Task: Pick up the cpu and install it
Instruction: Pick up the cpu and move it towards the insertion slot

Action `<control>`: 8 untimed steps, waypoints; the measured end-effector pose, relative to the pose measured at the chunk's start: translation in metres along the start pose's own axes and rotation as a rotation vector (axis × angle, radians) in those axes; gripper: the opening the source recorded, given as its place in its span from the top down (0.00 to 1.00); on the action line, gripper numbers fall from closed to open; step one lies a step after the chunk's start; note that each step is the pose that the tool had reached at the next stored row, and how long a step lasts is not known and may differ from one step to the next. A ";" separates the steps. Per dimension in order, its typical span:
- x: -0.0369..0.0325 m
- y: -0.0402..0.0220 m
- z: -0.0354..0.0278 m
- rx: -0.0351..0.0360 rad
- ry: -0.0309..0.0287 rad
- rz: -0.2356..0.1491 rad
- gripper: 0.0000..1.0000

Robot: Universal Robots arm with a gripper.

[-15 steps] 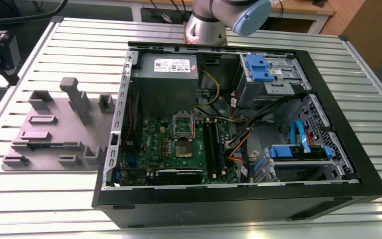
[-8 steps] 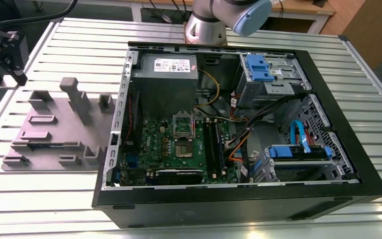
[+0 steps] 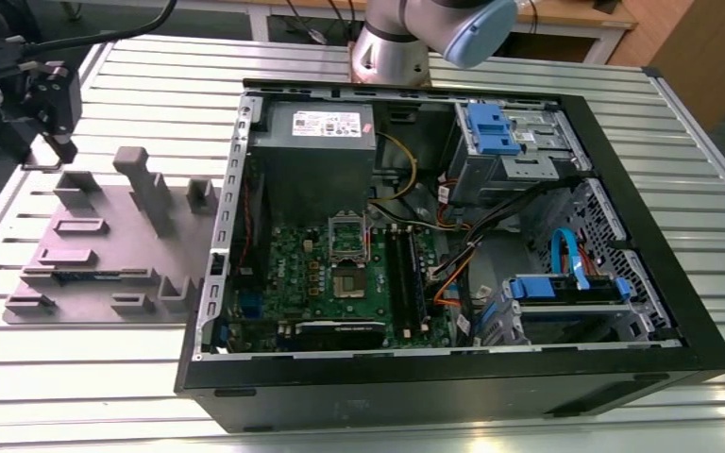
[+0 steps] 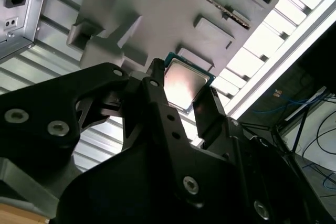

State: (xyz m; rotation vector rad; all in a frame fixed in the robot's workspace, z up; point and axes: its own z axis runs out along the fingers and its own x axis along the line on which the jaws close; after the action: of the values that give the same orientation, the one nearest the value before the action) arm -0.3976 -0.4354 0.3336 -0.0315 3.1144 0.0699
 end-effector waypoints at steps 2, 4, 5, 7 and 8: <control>-0.0033 -0.0001 0.0001 0.0000 0.0000 0.000 0.53; -0.0049 -0.0001 0.0001 0.0000 0.0001 0.000 0.53; -0.0051 -0.0001 0.0002 0.0000 -0.0001 0.000 0.53; -0.0052 -0.0001 0.0001 0.0001 0.0001 0.000 0.53; -0.0053 -0.0001 -0.0003 0.0001 0.0002 0.000 0.53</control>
State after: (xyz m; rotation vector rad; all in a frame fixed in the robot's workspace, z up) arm -0.3923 -0.4354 0.3339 -0.0314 3.1146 0.0697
